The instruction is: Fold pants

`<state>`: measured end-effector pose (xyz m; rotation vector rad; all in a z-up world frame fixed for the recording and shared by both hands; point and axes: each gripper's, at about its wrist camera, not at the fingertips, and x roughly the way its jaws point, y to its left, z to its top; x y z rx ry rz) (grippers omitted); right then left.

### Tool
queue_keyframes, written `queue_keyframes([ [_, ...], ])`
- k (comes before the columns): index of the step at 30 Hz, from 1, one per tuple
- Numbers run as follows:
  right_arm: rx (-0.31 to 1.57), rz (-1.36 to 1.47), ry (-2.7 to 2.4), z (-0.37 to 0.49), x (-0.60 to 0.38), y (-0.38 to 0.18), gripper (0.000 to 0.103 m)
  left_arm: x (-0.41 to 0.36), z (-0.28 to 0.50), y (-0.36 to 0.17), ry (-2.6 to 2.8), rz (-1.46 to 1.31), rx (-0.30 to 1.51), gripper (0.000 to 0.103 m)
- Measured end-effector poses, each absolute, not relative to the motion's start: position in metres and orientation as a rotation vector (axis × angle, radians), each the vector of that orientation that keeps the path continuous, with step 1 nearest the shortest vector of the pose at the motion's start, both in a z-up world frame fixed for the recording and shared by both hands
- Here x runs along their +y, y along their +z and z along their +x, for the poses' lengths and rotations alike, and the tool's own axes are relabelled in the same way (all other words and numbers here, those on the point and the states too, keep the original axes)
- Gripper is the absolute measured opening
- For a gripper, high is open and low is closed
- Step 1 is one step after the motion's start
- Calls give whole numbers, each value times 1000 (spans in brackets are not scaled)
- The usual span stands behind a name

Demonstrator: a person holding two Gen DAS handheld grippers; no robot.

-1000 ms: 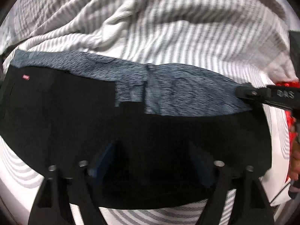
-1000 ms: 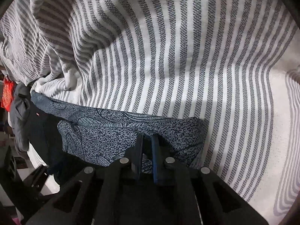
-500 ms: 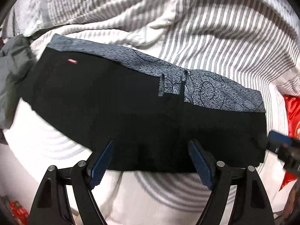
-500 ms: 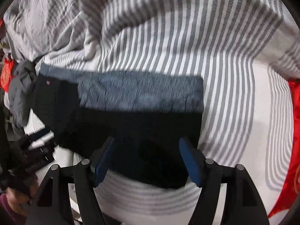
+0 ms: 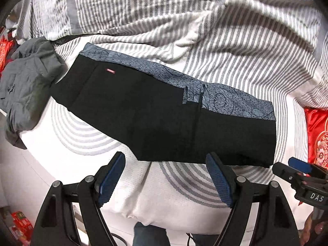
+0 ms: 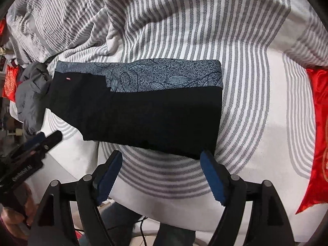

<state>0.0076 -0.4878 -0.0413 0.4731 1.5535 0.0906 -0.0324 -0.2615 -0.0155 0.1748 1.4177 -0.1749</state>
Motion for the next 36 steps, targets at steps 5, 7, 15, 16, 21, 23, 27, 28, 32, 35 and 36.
queue_keyframes([
  [5, 1553, 476, 45, 10, -472, -38, 81, -237, -22, -20, -179, 152, 1425, 82],
  [7, 1558, 479, 22, 14, -461, -40, 81, -223, -16, -25, -192, 142, 1435, 82],
  [15, 1575, 516, -81, 26, -389, -46, 81, -154, 10, -47, -269, 137, 1475, 82],
  [16, 1582, 521, -85, 29, -377, -48, 81, -142, 15, -50, -270, 131, 1477, 82],
  [21, 1607, 501, -51, 50, -321, -57, 81, -78, 44, -61, -236, 38, 1476, 82],
  [23, 1608, 471, -14, 60, -298, -60, 81, -55, 56, -66, -227, -31, 1464, 82],
  [27, 1598, 444, 48, 71, -268, -65, 81, -8, 81, -85, -193, -233, 1425, 82],
  [28, 1597, 443, 59, 73, -263, -68, 81, 2, 86, -90, -185, -279, 1408, 82],
  [32, 1595, 445, 84, 74, -247, -80, 81, 25, 103, -114, -168, -402, 1377, 82],
  [35, 1590, 442, 106, 73, -241, -83, 81, 34, 112, -130, -149, -453, 1377, 82],
  [36, 1589, 436, 113, 73, -239, -84, 81, 36, 114, -133, -148, -468, 1374, 82],
])
